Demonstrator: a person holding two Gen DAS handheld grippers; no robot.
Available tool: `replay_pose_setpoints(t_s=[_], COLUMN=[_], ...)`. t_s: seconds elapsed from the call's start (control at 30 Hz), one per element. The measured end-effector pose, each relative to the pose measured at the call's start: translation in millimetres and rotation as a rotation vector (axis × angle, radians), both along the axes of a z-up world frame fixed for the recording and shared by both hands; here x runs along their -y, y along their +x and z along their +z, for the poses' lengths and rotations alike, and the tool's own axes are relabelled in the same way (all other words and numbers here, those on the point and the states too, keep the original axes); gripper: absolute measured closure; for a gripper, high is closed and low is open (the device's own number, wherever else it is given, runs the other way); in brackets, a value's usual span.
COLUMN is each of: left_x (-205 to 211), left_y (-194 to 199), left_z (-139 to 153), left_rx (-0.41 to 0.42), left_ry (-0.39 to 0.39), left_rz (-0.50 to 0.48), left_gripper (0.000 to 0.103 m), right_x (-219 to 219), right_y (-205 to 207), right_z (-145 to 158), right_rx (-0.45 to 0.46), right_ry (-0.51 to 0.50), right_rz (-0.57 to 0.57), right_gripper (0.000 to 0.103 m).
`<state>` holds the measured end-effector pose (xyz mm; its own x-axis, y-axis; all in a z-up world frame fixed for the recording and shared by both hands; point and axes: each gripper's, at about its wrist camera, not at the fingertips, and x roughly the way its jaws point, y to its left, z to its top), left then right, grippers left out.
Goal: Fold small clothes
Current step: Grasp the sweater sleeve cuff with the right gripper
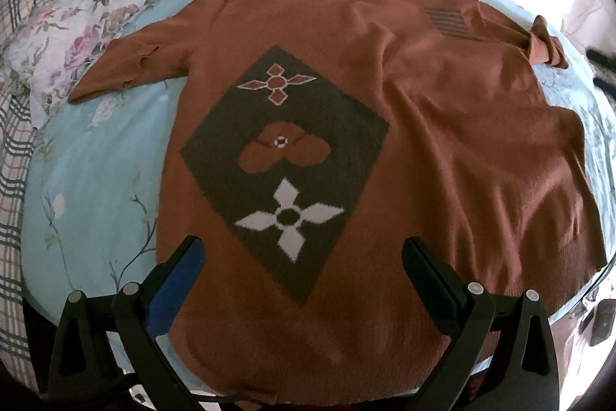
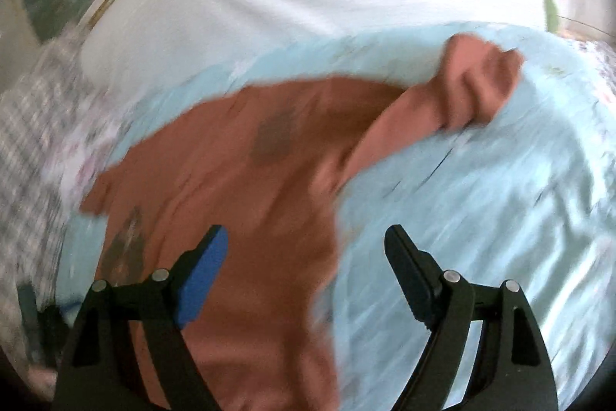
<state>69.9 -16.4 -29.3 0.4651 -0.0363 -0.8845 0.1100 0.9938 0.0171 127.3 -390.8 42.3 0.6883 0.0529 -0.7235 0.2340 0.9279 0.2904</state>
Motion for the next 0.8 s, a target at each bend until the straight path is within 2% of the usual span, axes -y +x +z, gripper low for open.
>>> replay_pose_setpoints(t_s=[0.23,0.37,0.43,0.53,0.57,0.63,0.7,0.8], left_x=[10,14,15,14,16,15,12,9], left_y=[24,44,54,71,75,85,92,102], left_z=[-8,-13,-15,-18,-19,-20,-20,-19], left_rx=[-0.037,-0.060,-0.073,-0.079,-0.079,-0.075,-0.074,-0.064], left_ry=[-0.002,0.007,0.017,0.022,0.029,0.026,0.018,-0.002], left_rz=[-0.008,0.001,0.008,0.016,0.020,0.026,0.032,0.036], left_gripper=[0.001,0.001,0.001,0.001,0.001,0.001,0.001,0.001], right_x=[136,190,217,238,242,244,239,209], right_y=[94,148,173,188,191,195,191,184], right_z=[22,8,-9,-32,-38,-52,-52,-42], right_rx=[0.021,-0.043,-0.088,-0.153,-0.175,-0.197,-0.156,-0.074], right_ry=[-0.003,0.002,0.019,0.019,0.016,0.029,0.046,0.067], right_rz=[-0.252,-0.360,-0.415,-0.458,-0.460,-0.444,-0.411,-0.296], right_gripper=[0.019,0.023,0.030,0.036,0.041,0.076,0.089,0.095])
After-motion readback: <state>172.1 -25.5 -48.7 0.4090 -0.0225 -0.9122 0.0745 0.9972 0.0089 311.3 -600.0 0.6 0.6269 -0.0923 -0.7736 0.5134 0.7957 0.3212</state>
